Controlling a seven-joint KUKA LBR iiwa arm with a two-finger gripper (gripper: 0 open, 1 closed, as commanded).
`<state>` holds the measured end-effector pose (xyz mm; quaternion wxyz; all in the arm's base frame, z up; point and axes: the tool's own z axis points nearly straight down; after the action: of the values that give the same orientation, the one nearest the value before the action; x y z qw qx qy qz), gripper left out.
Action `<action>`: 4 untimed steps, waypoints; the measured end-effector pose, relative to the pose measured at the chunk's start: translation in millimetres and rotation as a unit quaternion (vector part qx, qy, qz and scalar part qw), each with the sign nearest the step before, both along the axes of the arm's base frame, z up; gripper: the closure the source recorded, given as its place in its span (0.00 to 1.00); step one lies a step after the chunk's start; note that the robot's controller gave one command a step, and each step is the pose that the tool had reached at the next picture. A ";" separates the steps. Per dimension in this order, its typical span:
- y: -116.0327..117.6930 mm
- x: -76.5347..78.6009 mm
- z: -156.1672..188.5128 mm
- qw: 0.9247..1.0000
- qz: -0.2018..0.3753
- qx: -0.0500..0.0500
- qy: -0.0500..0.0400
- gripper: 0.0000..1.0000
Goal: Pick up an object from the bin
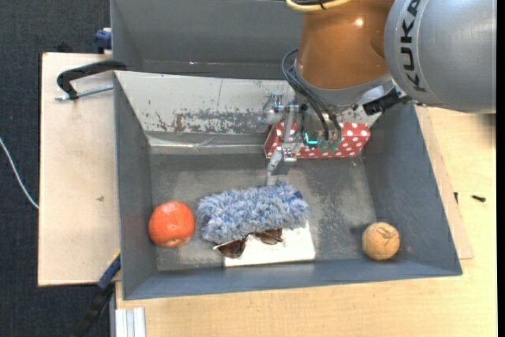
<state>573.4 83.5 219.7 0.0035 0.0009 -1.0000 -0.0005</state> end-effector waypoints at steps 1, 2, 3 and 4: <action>-0.1 0.5 2.3 1.000 0.000 0.000 -0.002 0.00; -0.5 1.9 -15.1 0.999 0.050 0.000 -0.008 0.00; 6.7 -16.7 -77.7 0.988 0.153 0.000 -0.006 0.00; -11.3 -79.4 -128.8 0.987 0.161 0.001 -0.005 1.00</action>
Offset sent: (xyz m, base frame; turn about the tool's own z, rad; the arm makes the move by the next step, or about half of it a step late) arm -0.0065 -0.0067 -0.1345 -0.5782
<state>494.0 72.2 91.0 -0.0017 0.1615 -0.9869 -0.0009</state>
